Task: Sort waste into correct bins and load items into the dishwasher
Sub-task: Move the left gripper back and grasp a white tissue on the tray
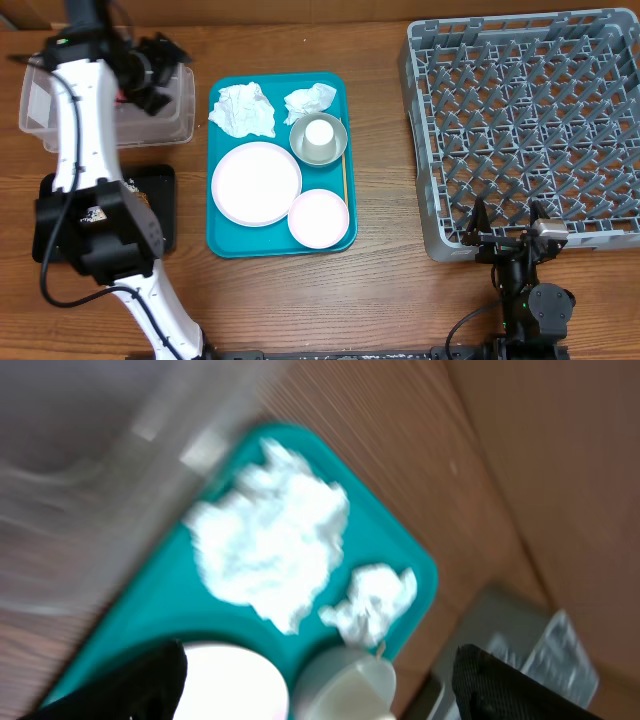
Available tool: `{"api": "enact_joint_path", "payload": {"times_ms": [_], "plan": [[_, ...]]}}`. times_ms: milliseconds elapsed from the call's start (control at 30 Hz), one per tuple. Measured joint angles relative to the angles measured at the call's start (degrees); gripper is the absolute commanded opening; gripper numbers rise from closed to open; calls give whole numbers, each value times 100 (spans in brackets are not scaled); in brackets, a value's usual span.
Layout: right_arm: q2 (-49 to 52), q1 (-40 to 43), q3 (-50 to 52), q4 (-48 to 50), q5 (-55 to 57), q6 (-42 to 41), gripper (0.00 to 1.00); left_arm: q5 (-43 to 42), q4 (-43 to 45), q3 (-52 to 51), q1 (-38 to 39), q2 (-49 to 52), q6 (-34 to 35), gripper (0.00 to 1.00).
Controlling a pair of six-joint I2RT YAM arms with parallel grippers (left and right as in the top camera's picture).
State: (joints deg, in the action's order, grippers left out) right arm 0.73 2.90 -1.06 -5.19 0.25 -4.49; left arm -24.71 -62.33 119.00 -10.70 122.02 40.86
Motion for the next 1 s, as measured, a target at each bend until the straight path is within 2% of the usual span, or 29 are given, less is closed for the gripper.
{"api": "enact_joint_path", "payload": {"times_ms": [133, 333, 500, 667, 1000], "plan": [[0, 0, 0, 2, 0, 2, 100, 216, -4, 0, 610, 0, -160, 93], [0, 2, 0, 7, -2, 4, 100, 1473, 24, 0, 1419, 0, -245, 92], [0, 0, 0, 0, 0, 2, 100, 2315, 306, 4, 1906, 136, -647, 91], [0, 0, 0, 2, 0, 4, 100, 2732, 389, 13, 2050, 614, -826, 84], [0, 2, 0, 2, 0, 4, 100, 2990, 435, 13, 1998, 1436, -933, 80]]}}
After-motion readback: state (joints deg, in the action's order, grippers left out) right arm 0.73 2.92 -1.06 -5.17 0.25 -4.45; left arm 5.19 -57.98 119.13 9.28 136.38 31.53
